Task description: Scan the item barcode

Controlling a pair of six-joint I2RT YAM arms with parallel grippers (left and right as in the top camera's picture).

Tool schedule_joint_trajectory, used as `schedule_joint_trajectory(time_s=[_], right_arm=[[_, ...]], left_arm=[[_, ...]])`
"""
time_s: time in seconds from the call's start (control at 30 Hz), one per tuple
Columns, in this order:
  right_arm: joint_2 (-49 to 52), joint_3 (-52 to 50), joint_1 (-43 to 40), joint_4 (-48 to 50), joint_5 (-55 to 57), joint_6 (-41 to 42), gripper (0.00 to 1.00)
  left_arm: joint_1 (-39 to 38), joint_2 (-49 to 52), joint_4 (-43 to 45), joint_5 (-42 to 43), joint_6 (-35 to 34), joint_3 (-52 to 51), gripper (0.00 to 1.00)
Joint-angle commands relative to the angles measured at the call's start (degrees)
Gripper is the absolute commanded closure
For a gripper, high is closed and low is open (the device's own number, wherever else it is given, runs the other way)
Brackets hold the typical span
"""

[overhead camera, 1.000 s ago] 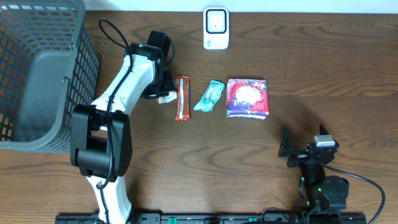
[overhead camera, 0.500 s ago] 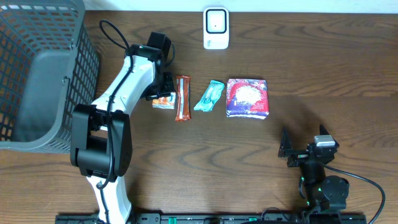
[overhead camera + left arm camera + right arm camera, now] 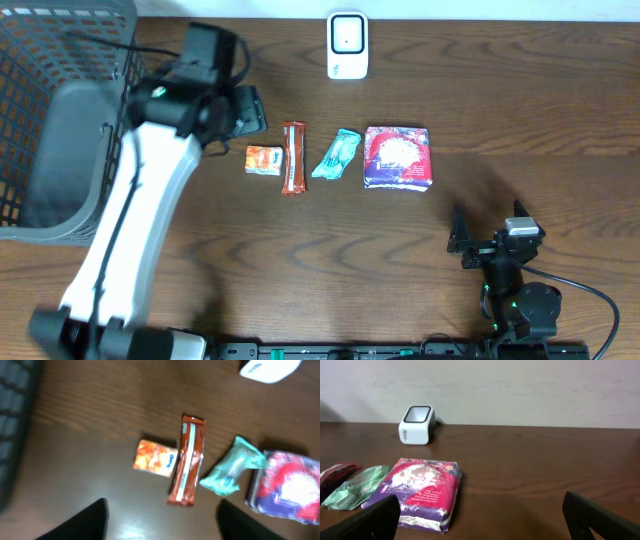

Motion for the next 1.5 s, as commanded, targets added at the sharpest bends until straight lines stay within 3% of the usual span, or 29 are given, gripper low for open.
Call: schedule_joint_trajectory(time_s=[0.0, 0.07, 0.27, 1.47], right_arm=[[-0.3, -0.1, 0.5, -0.2, 0.2, -0.6, 0.01], [-0.3, -0.1, 0.5, -0.2, 0.2, -0.6, 0.01], [-0.3, -0.1, 0.5, -0.2, 0.2, -0.6, 0.01], [-0.3, -0.1, 0.5, -0.2, 0.2, -0.6, 0.01]], left_arm=[[1.1, -3.5, -2.9, -1.2, 0.2, 0.8, 0.17], [1.5, -5.6, -5.0, -0.9, 0.1, 0.8, 0.02], [1.5, -8.2, -10.2, 0.7, 0.2, 0.8, 0.02], [1.5, -8.0, -10.1, 0.7, 0.2, 0.8, 0.02]])
